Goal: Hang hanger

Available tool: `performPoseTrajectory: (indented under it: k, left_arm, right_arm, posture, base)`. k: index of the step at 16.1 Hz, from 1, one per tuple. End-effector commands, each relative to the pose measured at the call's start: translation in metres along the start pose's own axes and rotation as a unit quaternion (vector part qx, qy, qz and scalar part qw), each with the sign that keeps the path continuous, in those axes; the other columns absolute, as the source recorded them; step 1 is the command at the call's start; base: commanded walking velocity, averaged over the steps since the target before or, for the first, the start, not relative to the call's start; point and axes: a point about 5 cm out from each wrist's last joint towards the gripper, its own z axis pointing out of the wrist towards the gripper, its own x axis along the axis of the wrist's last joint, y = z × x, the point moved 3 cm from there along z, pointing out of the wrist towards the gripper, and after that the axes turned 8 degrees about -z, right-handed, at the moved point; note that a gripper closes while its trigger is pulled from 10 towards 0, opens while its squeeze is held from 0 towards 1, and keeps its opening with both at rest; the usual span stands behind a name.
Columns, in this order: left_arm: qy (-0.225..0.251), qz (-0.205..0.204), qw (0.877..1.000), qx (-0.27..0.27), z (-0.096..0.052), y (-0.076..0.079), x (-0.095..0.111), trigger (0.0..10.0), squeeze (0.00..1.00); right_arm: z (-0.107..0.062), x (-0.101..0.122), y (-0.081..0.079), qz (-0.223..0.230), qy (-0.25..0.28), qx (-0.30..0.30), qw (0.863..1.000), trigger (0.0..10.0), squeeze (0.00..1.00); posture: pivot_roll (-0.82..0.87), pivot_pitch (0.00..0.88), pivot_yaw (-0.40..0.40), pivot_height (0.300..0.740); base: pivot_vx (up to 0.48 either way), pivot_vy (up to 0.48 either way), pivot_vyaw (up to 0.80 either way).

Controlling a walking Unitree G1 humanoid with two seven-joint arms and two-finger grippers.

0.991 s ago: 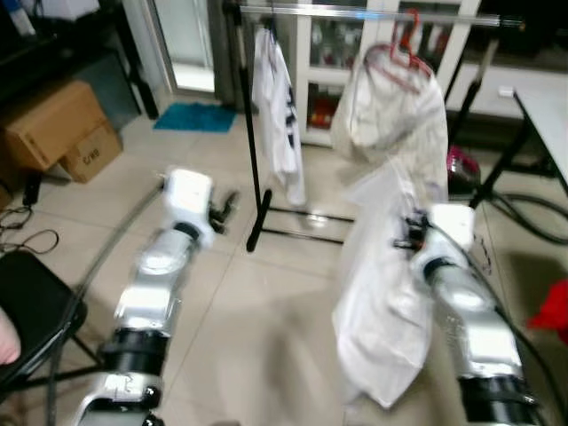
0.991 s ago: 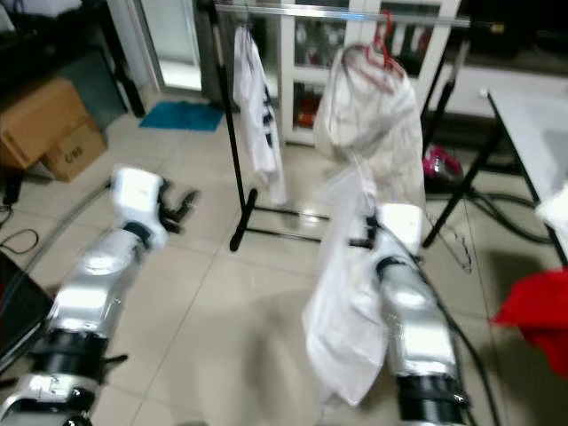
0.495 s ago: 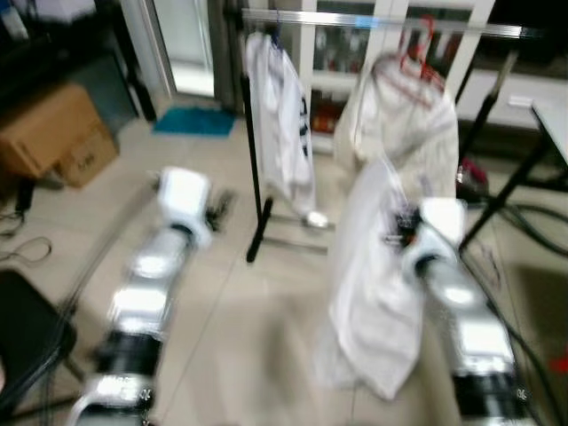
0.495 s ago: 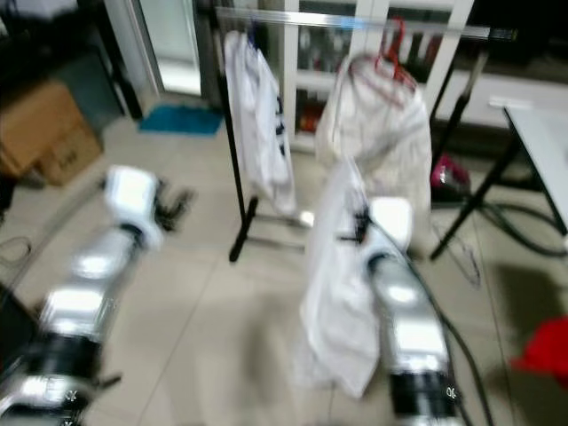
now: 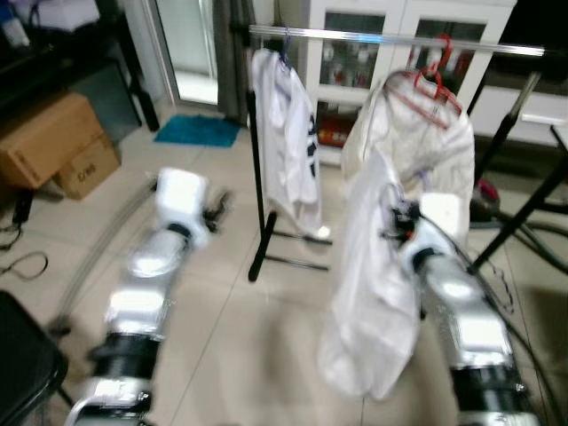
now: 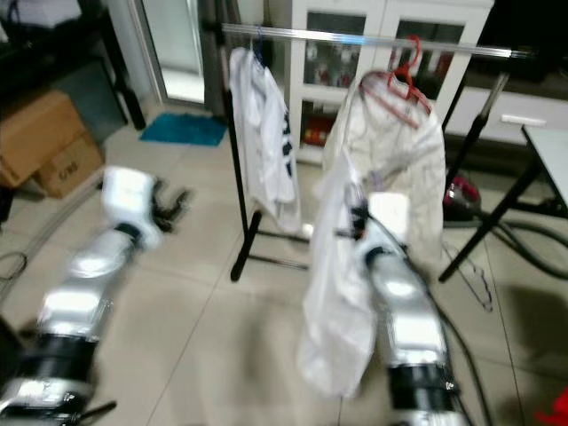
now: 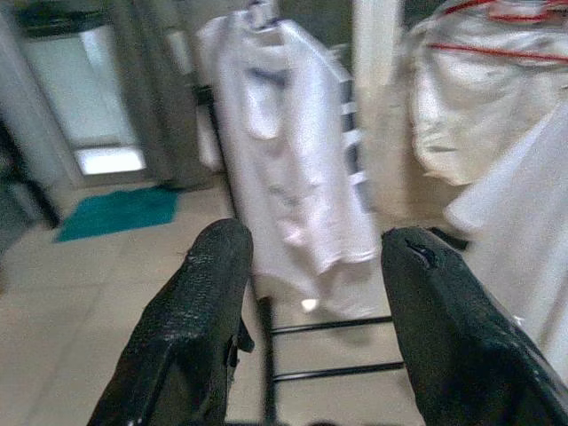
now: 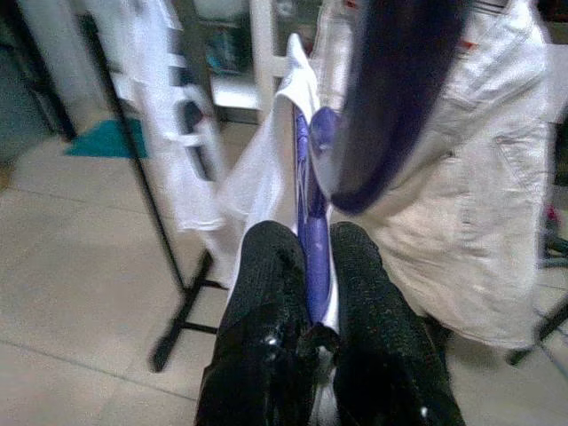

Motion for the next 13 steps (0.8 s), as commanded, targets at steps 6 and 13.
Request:
performPoseTrajectory:
  k: [6, 13]
  left_arm:
    - [0.006, 0.006, 1.0, 0.011, -0.0041, -0.0112, 0.0065, 10.0, 0.0]
    - [0.011, 0.013, 1.0, -0.014, -0.0018, -0.0058, 0.0106, 10.0, 0.0]
  right_arm:
    - [0.006, 0.0192, -0.0041, 0.001, 0.029, 0.012, 0.999, 10.0, 0.0]
    - [0.0045, 0.0195, -0.0044, 0.002, 0.033, 0.013, 0.999, 10.0, 0.0]
  posture:
    - [0.08, 0.0, 0.008, 0.74]
    - [0.08, 0.0, 0.013, 0.74]
  base:
    - [0.424, 0.0, 0.0]
    - [0.427, 0.0, -0.34]
